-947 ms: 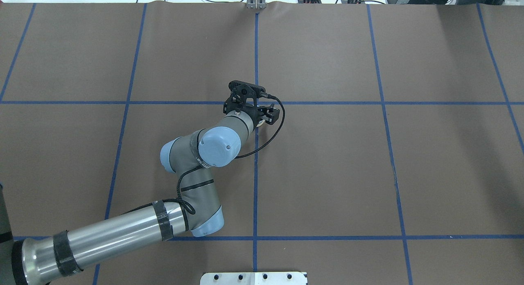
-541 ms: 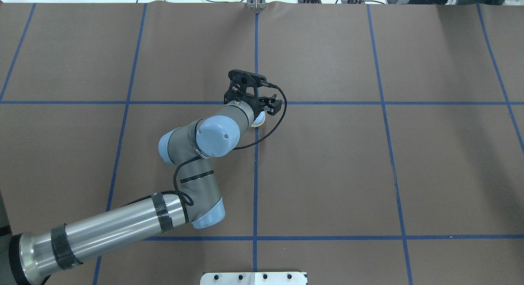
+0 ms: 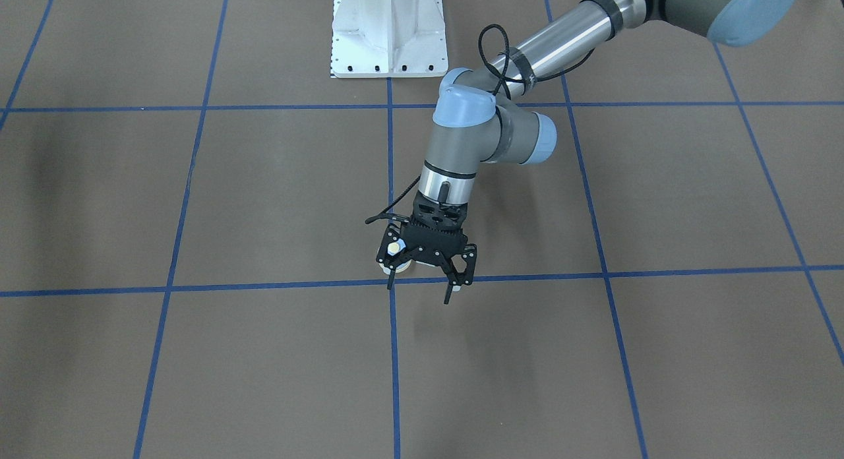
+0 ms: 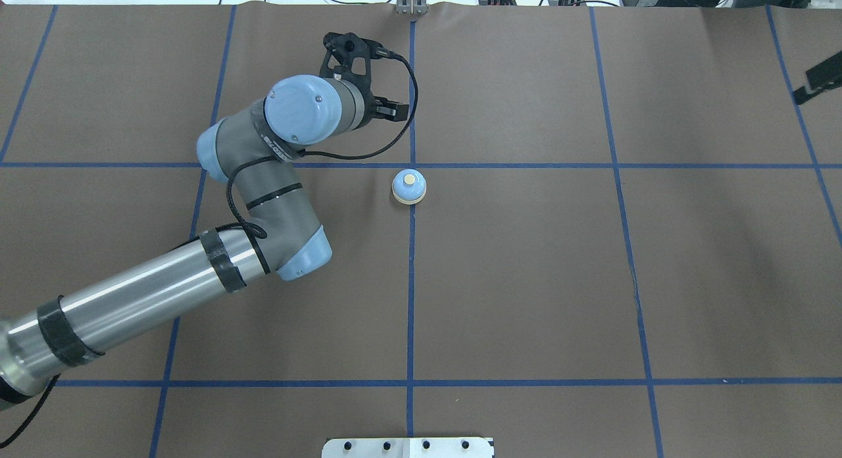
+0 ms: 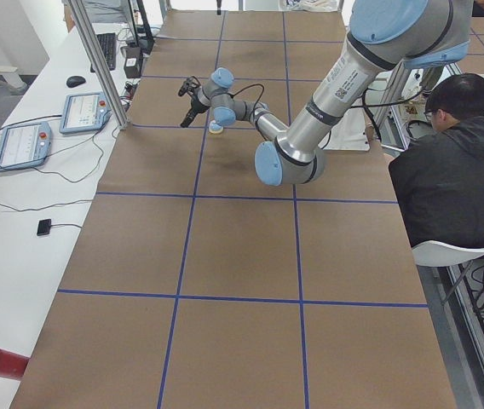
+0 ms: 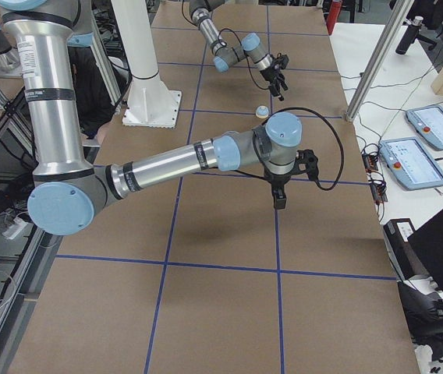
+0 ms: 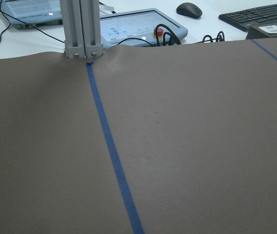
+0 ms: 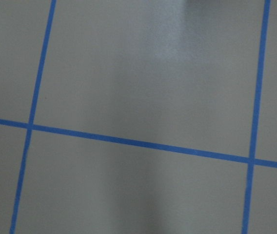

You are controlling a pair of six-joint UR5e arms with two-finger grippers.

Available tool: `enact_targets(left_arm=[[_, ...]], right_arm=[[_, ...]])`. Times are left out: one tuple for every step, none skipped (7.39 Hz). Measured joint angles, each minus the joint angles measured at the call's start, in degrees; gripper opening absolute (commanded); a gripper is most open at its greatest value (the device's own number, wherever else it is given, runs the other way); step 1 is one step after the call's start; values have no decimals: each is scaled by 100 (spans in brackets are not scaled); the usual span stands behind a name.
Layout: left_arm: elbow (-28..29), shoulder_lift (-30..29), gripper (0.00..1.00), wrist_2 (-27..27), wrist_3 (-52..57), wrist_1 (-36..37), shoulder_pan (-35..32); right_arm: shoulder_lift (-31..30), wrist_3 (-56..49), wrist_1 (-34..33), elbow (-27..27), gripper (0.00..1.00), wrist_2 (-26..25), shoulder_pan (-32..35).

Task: Place and press bell with both arms
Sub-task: 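Withdraw the left arm away from the bell while the right arm reaches toward it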

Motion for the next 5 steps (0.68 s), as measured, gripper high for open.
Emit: enact_targets(left_arm=[[-269,155,100,-414,263,470,-310],[-556,419,100,-800,558,724,-596],[-821,751,100,-1185,839,834,-880],[-1060,1128,100,-1562,1125,879,-1165],[-1253,1505,100,-1903,1464,939,-1443]], right_arm=[[518,856,-1,-104,99,-197,-522],[991,1533,4,-221,98,-397,-977],[1377,2084,16,-336,90,-569,-1348],[1734,2601,28,-476,77,-669,-1662],[2108,3024,36,-669,59,-760,-1951]])
